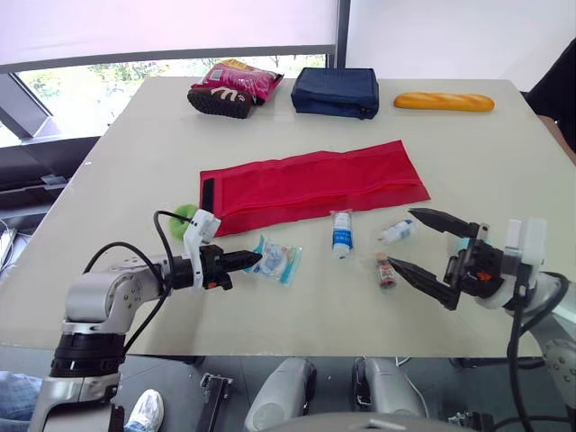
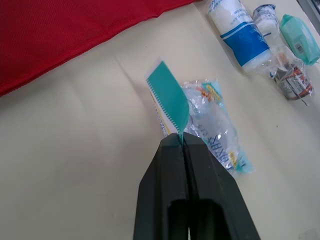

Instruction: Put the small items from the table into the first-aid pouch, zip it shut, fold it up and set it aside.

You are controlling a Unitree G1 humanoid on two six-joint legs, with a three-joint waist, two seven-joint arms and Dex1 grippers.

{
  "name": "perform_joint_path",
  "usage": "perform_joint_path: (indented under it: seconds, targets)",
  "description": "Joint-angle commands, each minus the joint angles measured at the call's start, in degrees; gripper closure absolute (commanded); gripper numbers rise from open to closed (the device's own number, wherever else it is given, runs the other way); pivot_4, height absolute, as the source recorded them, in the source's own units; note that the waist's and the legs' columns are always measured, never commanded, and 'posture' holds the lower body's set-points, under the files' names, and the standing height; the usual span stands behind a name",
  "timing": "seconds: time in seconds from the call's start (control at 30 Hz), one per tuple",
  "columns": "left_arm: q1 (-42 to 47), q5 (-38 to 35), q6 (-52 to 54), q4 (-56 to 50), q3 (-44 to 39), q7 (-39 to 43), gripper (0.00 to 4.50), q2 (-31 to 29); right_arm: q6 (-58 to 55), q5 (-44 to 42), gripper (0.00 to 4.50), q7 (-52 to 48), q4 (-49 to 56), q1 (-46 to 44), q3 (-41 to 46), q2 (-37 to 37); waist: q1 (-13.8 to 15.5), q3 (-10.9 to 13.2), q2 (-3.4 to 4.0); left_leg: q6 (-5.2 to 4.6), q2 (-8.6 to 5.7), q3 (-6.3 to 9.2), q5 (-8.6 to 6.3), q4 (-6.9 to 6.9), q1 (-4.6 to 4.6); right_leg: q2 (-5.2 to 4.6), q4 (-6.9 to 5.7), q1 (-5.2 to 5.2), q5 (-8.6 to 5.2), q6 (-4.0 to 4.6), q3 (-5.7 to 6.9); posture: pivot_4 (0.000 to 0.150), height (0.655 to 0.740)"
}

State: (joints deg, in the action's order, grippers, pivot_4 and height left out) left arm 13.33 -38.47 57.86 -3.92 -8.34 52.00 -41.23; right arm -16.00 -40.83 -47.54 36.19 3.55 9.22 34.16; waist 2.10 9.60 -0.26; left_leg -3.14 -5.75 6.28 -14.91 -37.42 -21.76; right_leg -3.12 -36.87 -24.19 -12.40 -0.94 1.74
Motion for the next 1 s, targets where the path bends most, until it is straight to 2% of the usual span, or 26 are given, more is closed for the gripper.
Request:
perform_joint_path:
  seconds: [0.03, 0.2, 0.37, 0.53, 0.63, 0.73, 0.97, 1.0]
  targets:
    - [0.89, -2.02, -2.15, -0.93, -2.05, 2.54, 4.47, -0.38, -2.86, -2.41, 0.00, 2.25, 2.86, -1.42, -0.69, 0.45, 0.03, 0.00, 0.00, 0.00, 0.00, 0.00, 0.00, 0.00, -0.01, 0.00, 0.00, -0.01, 0.00, 0.01, 0.00, 0.150, 0.7395]
    - [2.23, -5.50, -3.74, -2.26, -3.05, 9.44, 4.47, -2.39, -14.03, -5.17, 0.00, 9.57, 4.71, -4.90, -4.25, 2.04, -0.01, 0.00, -0.01, 0.00, 0.00, 0.00, 0.00, 0.00, -0.06, 0.00, 0.00, -0.05, 0.00, 0.02, 0.00, 0.150, 0.7395]
    - [4.97, -8.46, -4.91, -2.58, -1.67, 18.57, 4.47, -5.51, -24.83, -11.28, 0.00, 11.79, 4.99, -11.12, -7.81, 4.87, -0.08, 0.01, -0.01, 0.00, 0.00, 0.00, 0.00, 0.00, -0.09, 0.00, 0.00, -0.08, 0.02, 0.08, 0.00, 0.150, 0.7395]
    - [12.24, -10.20, -4.66, -2.10, 2.34, 27.59, 4.47, -7.20, -35.23, -12.62, 0.00, 11.86, 0.22, -22.29, -13.71, 6.60, -0.18, 0.03, -0.05, -0.01, 0.00, -0.02, 0.01, -0.03, -0.19, -0.01, 0.01, -0.16, 0.04, 0.10, 0.00, 0.150, 0.7395]
    - [17.05, -9.71, -4.74, -1.61, 6.12, 31.71, 4.47, -6.94, -38.18, -11.27, 0.00, 11.96, -3.31, -28.72, -17.52, 4.46, -0.31, 0.03, -0.06, -0.02, 0.00, -0.03, 0.01, -0.04, -0.21, -0.01, 0.01, -0.17, 0.05, 0.11, 0.00, 0.150, 0.7395]
    - [19.94, -8.52, -5.43, -0.64, 9.09, 33.86, 4.47, -6.42, -39.77, -10.02, 0.00, 11.74, -5.53, -32.30, -19.60, 2.72, -1.11, 0.03, -0.09, -0.01, -0.01, -0.05, 0.02, -0.04, -0.36, -0.01, 0.00, -0.34, 0.10, 0.16, 0.00, 0.150, 0.7395]
    - [25.71, -5.15, -8.01, 3.13, 14.73, 36.40, 4.47, -3.33, -46.28, -13.85, 0.00, 10.96, -6.15, -36.39, -19.97, -0.60, -1.68, 0.03, -0.09, -0.02, -0.02, -0.06, 0.02, -0.04, -0.56, 0.00, 0.00, -0.58, 0.14, 0.23, -0.01, 0.150, 0.7395]
    - [26.17, -4.76, -8.45, 3.58, 15.28, 36.70, 4.49, -3.09, -46.80, -14.31, 0.25, 10.90, -6.15, -36.59, -19.76, -0.92, -1.69, 0.03, -0.09, -0.02, -0.01, -0.06, 0.02, -0.05, -0.60, 0.01, -0.02, -0.62, 0.15, 0.24, -0.01, 0.150, 0.7395]
